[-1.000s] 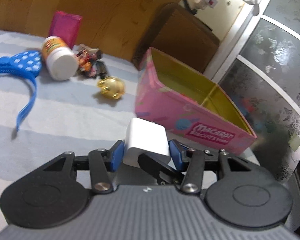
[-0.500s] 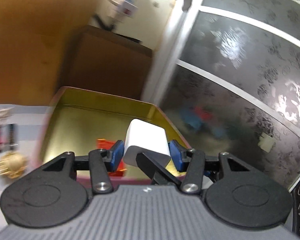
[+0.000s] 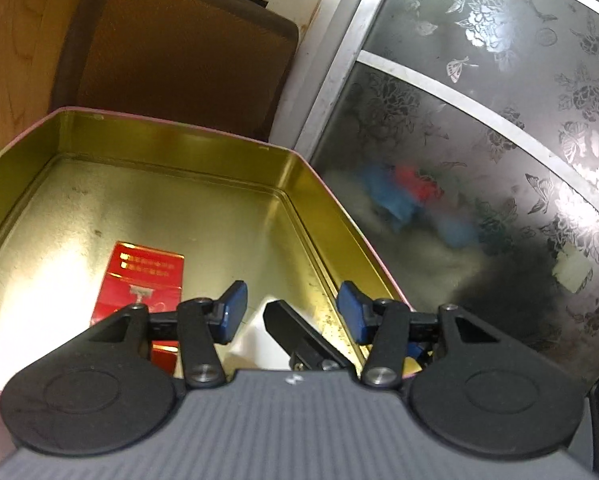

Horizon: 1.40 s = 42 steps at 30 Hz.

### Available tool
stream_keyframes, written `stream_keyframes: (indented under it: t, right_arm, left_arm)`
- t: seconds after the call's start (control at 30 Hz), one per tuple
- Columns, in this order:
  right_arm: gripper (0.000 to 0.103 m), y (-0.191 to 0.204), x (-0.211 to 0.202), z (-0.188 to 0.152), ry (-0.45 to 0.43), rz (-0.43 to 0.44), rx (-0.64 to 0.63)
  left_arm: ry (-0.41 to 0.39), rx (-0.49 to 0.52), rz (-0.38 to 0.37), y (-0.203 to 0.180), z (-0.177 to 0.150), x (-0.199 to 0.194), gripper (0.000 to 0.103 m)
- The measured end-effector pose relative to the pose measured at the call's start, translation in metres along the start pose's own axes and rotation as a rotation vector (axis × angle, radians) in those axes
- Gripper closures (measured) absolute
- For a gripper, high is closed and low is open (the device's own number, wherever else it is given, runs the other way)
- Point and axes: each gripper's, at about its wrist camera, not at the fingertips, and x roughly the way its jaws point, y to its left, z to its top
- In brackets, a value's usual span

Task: Organize rigid objects
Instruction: 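Carry the white charger into the pink tin and release it, then grasp the white pill bottle with the right tool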

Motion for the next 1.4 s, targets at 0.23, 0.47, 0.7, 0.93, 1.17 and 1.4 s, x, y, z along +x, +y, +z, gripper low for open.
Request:
stream_keyframes:
  t: [0.23,0.47,0.7,0.93,1.17,1.4]
  right_arm:
    - [0.053,-0.008,-0.023,0.006,-0.114,0.015,0.063]
    - [0.049,0.031,-0.039,0.011,-0.122,0.153,0.047]
    - [0.048,0.097,-0.045,-0.015,0.025,0.319,-0.077]
    - [0.044,0.142,-0.039,-0.033,0.171,0.408,-0.175]
    - [0.044,0.170,-0.033,-0.041,0.245,0.403,-0.258]
    - [0.045,0.208,-0.006,-0.016,0.274,0.468,-0.266]
  left_arm:
    - [-0.149,-0.013,0.005,0.012,0.004,-0.062,0.046]
    - [-0.233,0.041,0.173,0.037,-0.016,-0.128,0.046]
    - [-0.177,-0.012,0.425,0.097,-0.048,-0.175,0.046]
    - [-0.200,-0.129,0.577,0.155,-0.078,-0.236,0.046]
    - [-0.281,-0.268,0.653,0.196,-0.097,-0.284,0.046]
    - [-0.346,-0.423,0.612,0.221,-0.101,-0.301,0.046]
